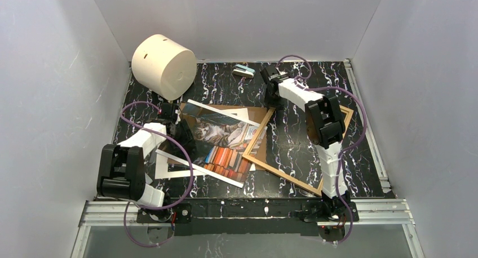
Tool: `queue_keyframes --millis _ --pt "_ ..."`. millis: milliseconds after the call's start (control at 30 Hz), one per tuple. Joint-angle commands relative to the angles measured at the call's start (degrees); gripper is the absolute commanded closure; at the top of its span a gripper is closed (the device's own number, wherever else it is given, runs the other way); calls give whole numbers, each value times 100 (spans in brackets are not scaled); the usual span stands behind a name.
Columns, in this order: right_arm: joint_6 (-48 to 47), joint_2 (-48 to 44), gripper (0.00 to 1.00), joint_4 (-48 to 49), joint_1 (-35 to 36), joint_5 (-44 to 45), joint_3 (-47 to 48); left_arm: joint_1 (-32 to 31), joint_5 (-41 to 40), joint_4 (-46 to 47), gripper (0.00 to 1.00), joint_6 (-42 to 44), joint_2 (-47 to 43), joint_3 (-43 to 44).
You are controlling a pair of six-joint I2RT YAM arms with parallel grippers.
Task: Put the photo into the frame
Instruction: Adjust the photo frame at the center of the board.
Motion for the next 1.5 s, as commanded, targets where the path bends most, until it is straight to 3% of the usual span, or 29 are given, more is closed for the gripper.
queue_keyframes --millis 0,167,267,467,767,833,933,1100,1200,1367,1467 --pt "-73 117 53 41 -25 -328 141 -15 -198 -182 48 121 157 7" --pt "-280 107 75 172 -52 -499 85 -18 -224 -174 48 126 183 -11" --pt "-767 -7 82 485 -39 -551 6 -14 -225 -173 48 136 193 6" --pt "-1833 -305 85 1041 -42 -598 -340 -16 -233 -183 48 143 186 16" --pt "-1562 -825 85 1066 -44 -730 -1167 -19 -309 -207 48 69 34 -12" --pt "-1387 -868 79 981 -44 -729 -1198 -17 -352 -261 48 51 -32 21" --pt "-1124 -838 59 577 -42 -652 -899 -14 -459 -390 48 40 -176 133" --pt "-664 -1122 36 127 -44 -702 -522 -14 -964 -832 44 63 -530 515" --pt "-464 -1485 31 112 -14 -1205 -667 -1 -1246 -1186 38 11 -776 748" --pt "-437 -2017 30 916 362 -2890 -1471 51 -1666 -1717 20 -297 -1182 849" --pt "-420 -1890 30 1069 826 -3220 -1609 127 -1874 -2072 12 -624 -1453 732"
